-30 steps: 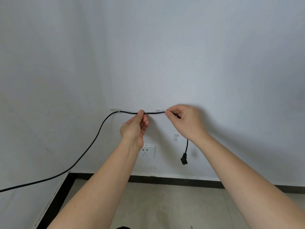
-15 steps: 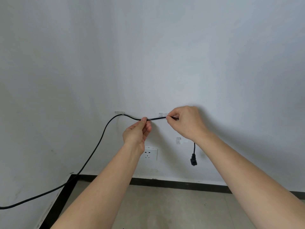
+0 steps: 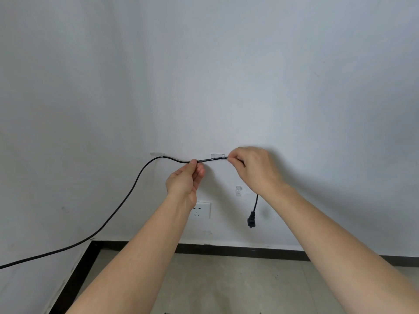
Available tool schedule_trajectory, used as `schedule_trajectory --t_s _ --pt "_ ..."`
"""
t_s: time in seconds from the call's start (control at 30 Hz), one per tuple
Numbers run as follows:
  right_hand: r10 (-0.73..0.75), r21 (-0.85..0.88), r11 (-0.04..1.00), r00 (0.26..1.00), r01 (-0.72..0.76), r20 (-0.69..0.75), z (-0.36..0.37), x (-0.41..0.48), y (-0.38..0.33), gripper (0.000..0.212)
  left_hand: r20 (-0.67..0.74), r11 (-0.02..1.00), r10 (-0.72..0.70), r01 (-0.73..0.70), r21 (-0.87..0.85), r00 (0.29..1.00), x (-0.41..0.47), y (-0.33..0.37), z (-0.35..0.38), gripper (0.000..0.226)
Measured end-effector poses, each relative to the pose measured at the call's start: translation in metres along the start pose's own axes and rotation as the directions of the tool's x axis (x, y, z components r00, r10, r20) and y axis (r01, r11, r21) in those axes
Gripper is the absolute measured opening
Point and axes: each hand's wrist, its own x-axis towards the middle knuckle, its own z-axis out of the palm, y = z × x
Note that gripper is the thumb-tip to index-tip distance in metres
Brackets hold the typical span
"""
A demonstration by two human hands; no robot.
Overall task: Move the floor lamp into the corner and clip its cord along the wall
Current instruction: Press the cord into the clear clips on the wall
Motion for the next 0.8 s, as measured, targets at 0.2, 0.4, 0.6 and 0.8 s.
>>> schedule_trajectory --t_s 0.2,0.4,0.6,0.8 --pt "0.34 0.395 0.869 0.939 -0.297 -0.042 0.042 -0.034 0.009 0.009 0.005 1.0 0.013 -0.013 -0.005 1.0 -0.003 0.0 0.003 0.012" --pt "0.444 0.376 0.824 0.895 -0.424 0.037 0.079 -0.085 0.029 0.016 0.016 1.0 0.021 -0.021 0.0 1.0 -0.004 0.0 0.005 0.008" --pt "0.624 0.421 0.636 0.752 -0.647 0.212 0.097 -0.123 0.057 0.017 0.045 0.998 0.056 -0.055 -0.008 0.997 -0.001 -0.006 0.003 0.01" --pt "0.682 0.535 0.558 0.718 -0.634 0.14 0.116 -0.114 0.034 0.031 0.056 0.998 0.063 -0.062 -0.014 0.996 0.0 -0.008 0.004 0.006"
